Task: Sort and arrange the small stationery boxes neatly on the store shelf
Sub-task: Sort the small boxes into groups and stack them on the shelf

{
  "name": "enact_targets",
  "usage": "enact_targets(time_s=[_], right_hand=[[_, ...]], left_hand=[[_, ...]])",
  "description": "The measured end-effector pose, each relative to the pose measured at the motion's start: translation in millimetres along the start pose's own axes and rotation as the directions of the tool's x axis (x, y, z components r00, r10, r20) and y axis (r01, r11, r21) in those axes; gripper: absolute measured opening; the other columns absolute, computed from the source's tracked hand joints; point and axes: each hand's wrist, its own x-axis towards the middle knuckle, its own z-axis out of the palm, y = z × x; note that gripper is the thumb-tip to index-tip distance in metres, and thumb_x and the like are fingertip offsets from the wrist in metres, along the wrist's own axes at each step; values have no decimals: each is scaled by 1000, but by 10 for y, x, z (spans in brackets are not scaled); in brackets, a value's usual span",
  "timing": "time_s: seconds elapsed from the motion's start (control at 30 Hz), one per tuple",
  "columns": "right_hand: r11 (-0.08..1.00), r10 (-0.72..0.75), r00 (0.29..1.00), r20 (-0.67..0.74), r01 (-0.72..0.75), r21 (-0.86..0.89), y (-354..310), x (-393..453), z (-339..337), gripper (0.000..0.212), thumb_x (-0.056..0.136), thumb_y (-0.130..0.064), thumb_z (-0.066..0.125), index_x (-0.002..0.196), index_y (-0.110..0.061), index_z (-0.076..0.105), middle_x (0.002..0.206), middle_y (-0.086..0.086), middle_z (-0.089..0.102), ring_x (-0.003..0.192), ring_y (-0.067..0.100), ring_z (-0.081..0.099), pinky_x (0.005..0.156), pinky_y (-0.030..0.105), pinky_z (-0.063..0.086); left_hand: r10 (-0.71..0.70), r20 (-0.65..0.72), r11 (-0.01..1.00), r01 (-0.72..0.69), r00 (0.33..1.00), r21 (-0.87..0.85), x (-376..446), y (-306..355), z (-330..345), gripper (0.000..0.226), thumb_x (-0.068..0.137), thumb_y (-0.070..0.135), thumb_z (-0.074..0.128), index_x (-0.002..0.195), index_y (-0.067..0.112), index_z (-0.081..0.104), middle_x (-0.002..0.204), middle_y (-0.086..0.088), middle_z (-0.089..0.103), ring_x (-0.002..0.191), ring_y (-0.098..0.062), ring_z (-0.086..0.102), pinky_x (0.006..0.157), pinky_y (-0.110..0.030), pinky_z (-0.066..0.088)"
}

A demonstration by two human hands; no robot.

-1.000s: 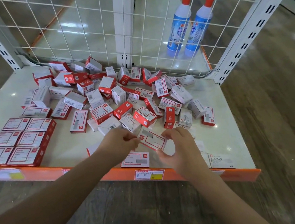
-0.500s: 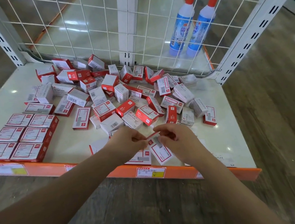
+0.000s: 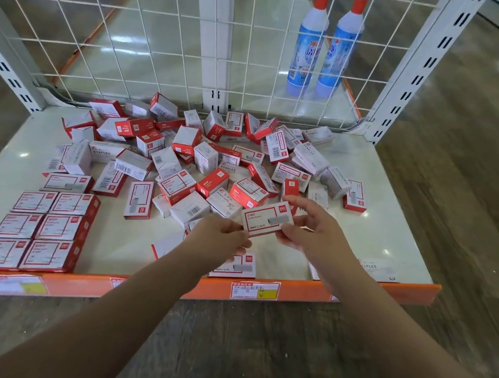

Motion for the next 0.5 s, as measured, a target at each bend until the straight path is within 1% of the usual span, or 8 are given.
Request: enact_targets(time_s=[0.1, 0.2, 0.27, 0.33, 0.43, 0.5], right_hand=[[994, -18, 999, 35, 21, -107, 30, 2, -27, 38, 85, -5, 62, 105, -36, 50, 107, -8, 61, 97, 11, 58, 73, 15, 50], [989, -15, 999, 37, 21, -149, 55, 3, -37, 38, 84, -3, 62, 106, -32, 51, 106, -9, 61, 91, 8, 58, 68, 11, 48], [985, -20, 999, 33, 25, -170, 64, 2, -44, 37, 84, -3, 63, 106, -31, 51, 102, -11, 60, 85, 5, 58, 66, 10, 48], [981, -27, 999, 37, 34, -189, 73, 3, -55, 38, 84, -3, 63, 106, -31, 51, 102, -10, 61, 87, 6, 59, 68, 11, 49], [980, -24, 999, 44, 32, -197, 80, 2, -67, 37, 84, -3, 64, 105, -31, 51, 105, -8, 62, 91, 8, 59, 68, 11, 49], [980, -18, 999, 48, 27, -199, 81, 1, -74, 36, 83, -3, 64, 104, -30, 51, 105, -7, 63, 91, 9, 59, 68, 11, 49]], left_hand=[[10, -34, 1000, -10, 999, 3, 5, -12, -21, 23, 93, 17, 53, 110, 6, 64, 90, 3, 62, 83, -16, 62, 65, -18, 49], [12, -39, 1000, -12, 999, -1, 5, -29, -33, 18, 92, 15, 55, 105, 7, 64, 91, 3, 61, 76, -14, 59, 62, -17, 48], [21, -31, 1000, -20, 999, 14, 12, -45, -27, 14, 91, 15, 56, 102, 9, 64, 94, 3, 61, 79, -15, 60, 67, -19, 50], [29, -23, 999, -28, 999, 33, 22, -57, -17, 13, 91, 15, 57, 101, 11, 64, 95, 5, 61, 82, -16, 61, 70, -20, 52], [28, -14, 999, -28, 1000, 37, 36, -71, -18, 4, 91, 15, 57, 91, 15, 61, 93, 7, 59, 80, -14, 60, 65, -18, 50], [35, -10, 998, -34, 999, 47, 39, -77, -20, 5, 91, 15, 57, 87, 17, 59, 93, 8, 59, 80, -14, 59, 63, -17, 48]])
